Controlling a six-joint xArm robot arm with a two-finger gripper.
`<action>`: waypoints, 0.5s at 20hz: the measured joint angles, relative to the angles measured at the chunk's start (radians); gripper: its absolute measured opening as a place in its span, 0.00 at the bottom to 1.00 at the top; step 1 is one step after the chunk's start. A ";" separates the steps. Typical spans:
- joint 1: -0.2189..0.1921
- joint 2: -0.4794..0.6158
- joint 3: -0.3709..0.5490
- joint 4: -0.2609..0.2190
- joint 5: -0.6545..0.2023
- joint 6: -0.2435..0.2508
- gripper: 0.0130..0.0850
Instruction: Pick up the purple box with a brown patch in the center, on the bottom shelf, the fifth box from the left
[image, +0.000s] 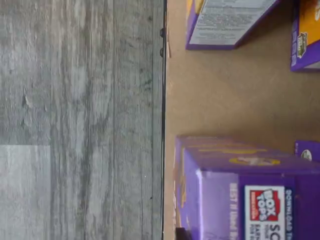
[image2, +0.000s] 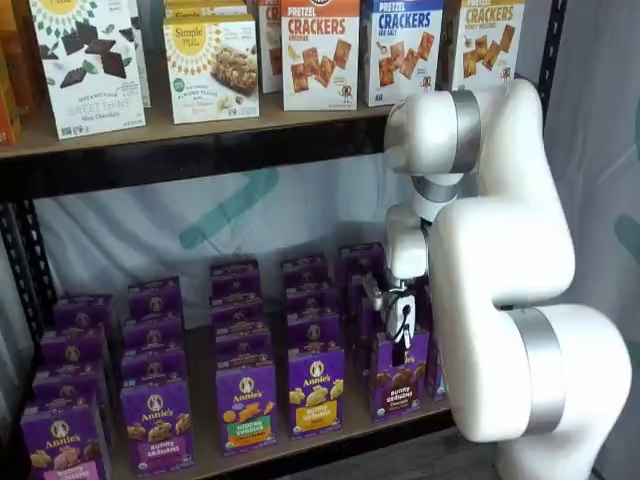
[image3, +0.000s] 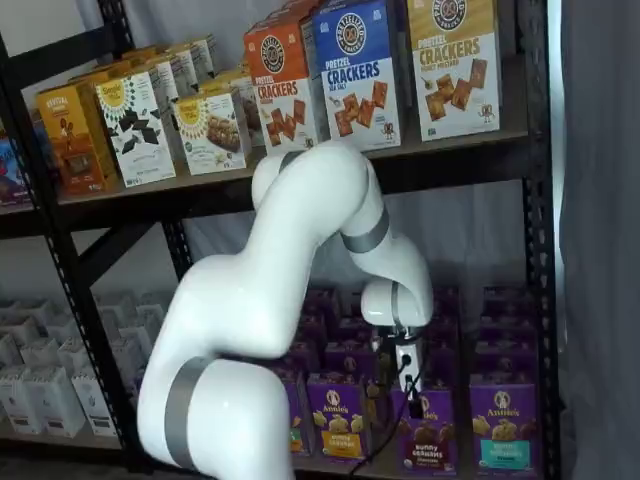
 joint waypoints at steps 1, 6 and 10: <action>-0.001 -0.002 0.003 -0.001 -0.001 0.000 0.28; -0.002 -0.007 0.011 -0.007 0.001 0.004 0.17; -0.001 -0.021 0.035 -0.008 -0.013 0.007 0.17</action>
